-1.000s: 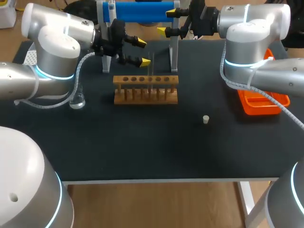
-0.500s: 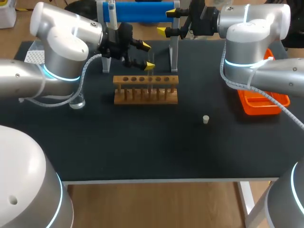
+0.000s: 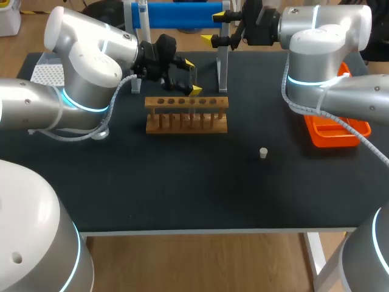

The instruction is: Invert the test tube, pick up the pipette, mount the tip to pipette, aspirate from beaker and dispense into the tube, eject the tip, return the pipette, and cap with the stopper.

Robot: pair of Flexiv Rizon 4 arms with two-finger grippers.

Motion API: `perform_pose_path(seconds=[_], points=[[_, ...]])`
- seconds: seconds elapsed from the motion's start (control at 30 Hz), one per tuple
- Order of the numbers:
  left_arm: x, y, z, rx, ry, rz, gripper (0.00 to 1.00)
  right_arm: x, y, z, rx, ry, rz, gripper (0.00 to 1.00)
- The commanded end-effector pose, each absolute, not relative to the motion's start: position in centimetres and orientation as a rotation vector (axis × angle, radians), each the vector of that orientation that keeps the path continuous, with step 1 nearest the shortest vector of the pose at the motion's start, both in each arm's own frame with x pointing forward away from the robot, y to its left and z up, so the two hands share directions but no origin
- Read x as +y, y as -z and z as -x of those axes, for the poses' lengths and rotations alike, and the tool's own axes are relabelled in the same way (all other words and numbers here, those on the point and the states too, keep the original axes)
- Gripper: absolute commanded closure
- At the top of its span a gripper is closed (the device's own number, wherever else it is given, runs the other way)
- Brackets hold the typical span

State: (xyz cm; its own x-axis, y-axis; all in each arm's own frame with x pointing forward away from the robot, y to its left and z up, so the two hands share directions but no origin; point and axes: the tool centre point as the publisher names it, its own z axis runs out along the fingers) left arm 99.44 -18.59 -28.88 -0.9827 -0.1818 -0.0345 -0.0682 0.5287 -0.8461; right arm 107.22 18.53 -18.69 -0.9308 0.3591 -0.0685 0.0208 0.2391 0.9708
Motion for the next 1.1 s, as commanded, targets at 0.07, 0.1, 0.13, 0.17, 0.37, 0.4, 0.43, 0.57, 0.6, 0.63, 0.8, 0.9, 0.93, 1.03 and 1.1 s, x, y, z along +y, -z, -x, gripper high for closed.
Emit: perform_pose_path(seconds=[0.07,0.1,0.13,0.17,0.37,0.4,0.43,0.57,0.6,0.63,0.8,0.9,0.93,1.03,1.1], points=[[-19.0,29.3,-99.5,2.664,1.416,0.220,0.00,18.6,18.8,-107.3,2.237,-1.748,-0.353,0.00],[-19.0,29.3,-99.5,2.664,1.416,0.221,0.00,18.6,18.8,-107.3,2.237,-1.748,-0.353,0.00],[-19.1,29.3,-99.4,2.664,1.410,0.226,0.00,18.6,18.8,-107.3,2.237,-1.748,-0.353,0.00],[-19.1,29.4,-99.4,2.667,1.400,0.231,0.00,18.6,18.8,-107.3,2.237,-1.748,-0.353,0.00],[-19.3,29.8,-99.3,2.677,1.389,0.234,0.00,18.6,18.8,-107.3,2.237,-1.748,-0.353,0.00],[-19.4,29.8,-99.2,2.683,1.390,0.226,0.00,18.6,18.8,-107.3,2.237,-1.748,-0.353,0.00],[-19.5,29.9,-99.2,2.689,1.384,0.219,0.00,18.6,18.8,-107.3,2.237,-1.748,-0.353,0.00],[-19.7,30.1,-99.0,2.690,1.395,0.209,0.00,18.6,18.8,-107.3,2.237,-1.748,-0.353,0.00],[-19.7,30.1,-99.0,2.692,1.395,0.208,0.00,18.6,18.8,-107.3,2.237,-1.748,-0.353,0.00],[-19.8,30.2,-99.0,2.693,1.395,0.207,0.00,18.6,18.8,-107.3,2.237,-1.748,-0.353,0.00],[-19.8,30.5,-98.8,2.700,1.383,0.209,0.00,18.6,18.8,-107.3,2.237,-1.748,-0.353,0.00],[-19.7,30.8,-98.9,2.703,1.380,0.216,0.00,18.6,18.8,-107.3,2.237,-1.748,-0.353,0.00],[-19.7,30.8,-98.9,2.705,1.378,0.217,0.00,18.6,18.8,-107.3,2.237,-1.748,-0.353,0.00],[-19.8,30.9,-98.9,2.709,1.374,0.215,0.00,18.6,18.8,-107.3,2.237,-1.748,-0.353,0.00],[-19.8,30.9,-98.9,2.711,1.373,0.213,0.00,18.6,18.8,-107.3,2.237,-1.748,-0.353,0.00]])
